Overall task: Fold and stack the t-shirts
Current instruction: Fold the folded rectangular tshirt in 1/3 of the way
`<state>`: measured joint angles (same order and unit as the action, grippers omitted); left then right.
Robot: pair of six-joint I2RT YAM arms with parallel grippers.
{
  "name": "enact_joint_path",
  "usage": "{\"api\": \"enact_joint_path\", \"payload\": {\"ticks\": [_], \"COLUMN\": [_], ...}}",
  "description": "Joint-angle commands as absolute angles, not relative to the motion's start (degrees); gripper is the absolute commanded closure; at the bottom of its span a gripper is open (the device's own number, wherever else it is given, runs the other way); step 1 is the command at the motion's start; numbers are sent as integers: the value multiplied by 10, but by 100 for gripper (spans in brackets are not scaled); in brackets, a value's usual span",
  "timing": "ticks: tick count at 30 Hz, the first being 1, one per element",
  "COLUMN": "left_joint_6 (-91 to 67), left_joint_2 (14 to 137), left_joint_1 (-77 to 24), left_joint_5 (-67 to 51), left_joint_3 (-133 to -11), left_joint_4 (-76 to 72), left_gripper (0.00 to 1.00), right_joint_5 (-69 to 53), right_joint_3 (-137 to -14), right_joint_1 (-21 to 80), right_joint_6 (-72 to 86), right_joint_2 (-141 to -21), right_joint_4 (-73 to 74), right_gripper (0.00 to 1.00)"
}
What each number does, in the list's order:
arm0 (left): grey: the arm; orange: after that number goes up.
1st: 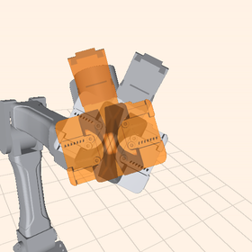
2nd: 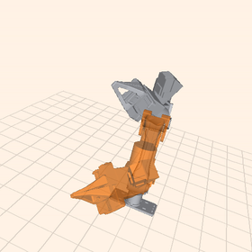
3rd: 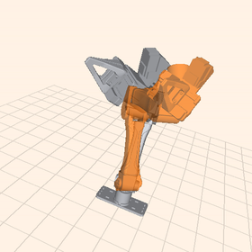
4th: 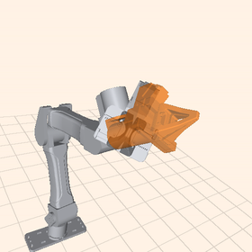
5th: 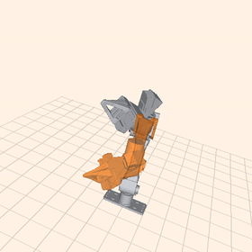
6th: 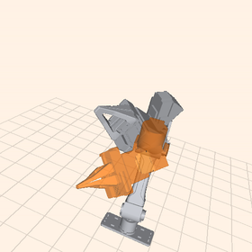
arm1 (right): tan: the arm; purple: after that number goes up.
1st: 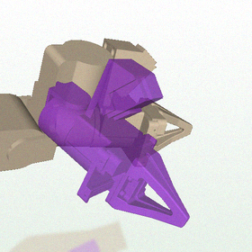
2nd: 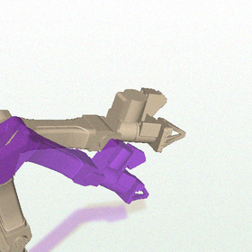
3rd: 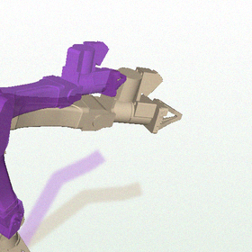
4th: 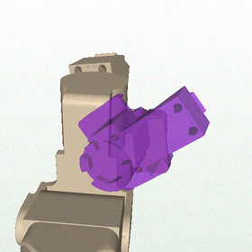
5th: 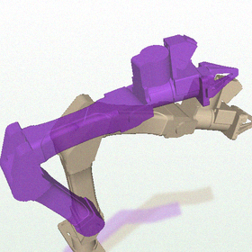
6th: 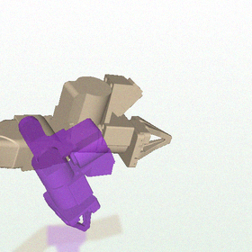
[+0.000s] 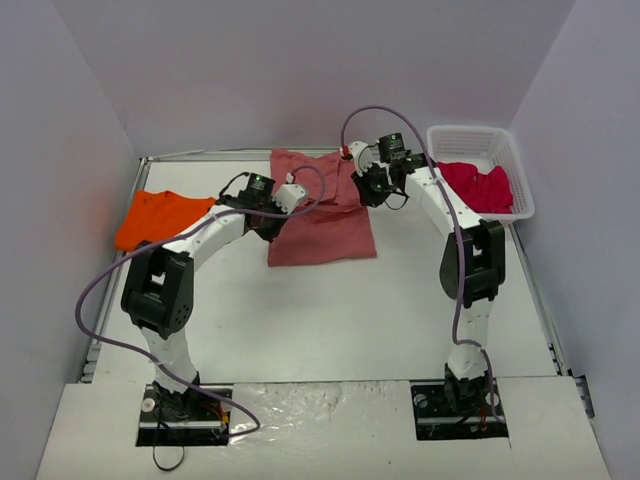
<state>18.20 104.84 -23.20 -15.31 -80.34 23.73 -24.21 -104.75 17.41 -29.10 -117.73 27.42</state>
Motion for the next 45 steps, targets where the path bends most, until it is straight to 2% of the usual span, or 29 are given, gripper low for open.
{"api": "enact_joint_path", "payload": {"ticks": [1,12,17,24,45], "left_joint_6": [130,112,108,109,115], "left_joint_2": [1012,1036,1041,1051,1076], "left_joint_1": [-234,-233,-232,-232,-224], "left_joint_5": [-167,-140,-135,-132,-131], "left_joint_3": [-812,-809,-808,-809,-805], "left_joint_4": [186,166,158,157,155], "left_gripper": [98,98,97,98,98], "right_joint_5": [-279,-334,-362,-360,-341], "right_joint_3": [-1080,-1189,-1190,-1181,-1287], "right_joint_1": [183,203,207,210,201], "right_joint_6": [-271,-266,-269,-275,-284], "right_joint_2": [-1211,-1321,-1332,-1354,-1455], "right_joint_4": [286,305,306,307,275], "right_gripper": [100,100,100,100,100]}}
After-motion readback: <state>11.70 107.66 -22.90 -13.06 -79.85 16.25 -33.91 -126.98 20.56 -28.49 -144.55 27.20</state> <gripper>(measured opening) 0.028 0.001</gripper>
